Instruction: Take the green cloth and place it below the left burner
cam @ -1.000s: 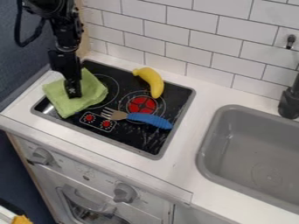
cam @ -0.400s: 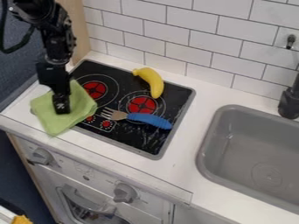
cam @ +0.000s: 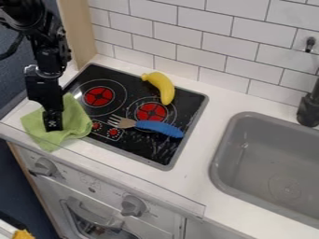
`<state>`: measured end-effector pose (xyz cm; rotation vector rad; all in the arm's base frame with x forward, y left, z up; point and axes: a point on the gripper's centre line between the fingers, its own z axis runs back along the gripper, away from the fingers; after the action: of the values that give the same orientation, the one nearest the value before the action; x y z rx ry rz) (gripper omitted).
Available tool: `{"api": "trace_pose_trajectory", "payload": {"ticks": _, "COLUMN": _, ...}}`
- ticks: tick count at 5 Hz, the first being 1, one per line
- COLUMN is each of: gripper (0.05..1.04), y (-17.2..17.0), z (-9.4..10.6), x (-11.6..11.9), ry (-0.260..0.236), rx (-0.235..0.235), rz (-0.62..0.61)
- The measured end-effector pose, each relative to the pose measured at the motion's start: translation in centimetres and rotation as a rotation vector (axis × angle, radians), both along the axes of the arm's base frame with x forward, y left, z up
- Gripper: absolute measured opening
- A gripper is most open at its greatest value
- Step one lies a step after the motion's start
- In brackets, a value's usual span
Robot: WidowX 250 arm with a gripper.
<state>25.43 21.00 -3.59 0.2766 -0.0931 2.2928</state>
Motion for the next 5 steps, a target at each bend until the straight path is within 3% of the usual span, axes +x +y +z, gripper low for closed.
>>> {"api": "trace_pose_trajectory", "payload": {"ticks": 2, "gripper": 1.000, "y": -0.2, "z": 0.4, "x": 0.0, "ry": -0.023, "rx": -0.020, "rz": 0.020}}
{"api": "trace_pose_trajectory", "payload": {"ticks": 5, "gripper": 0.999, "y": -1.3, "z": 5.5, "x": 3.5, "ry": -0.218, "rx": 0.002, "rz": -0.045}}
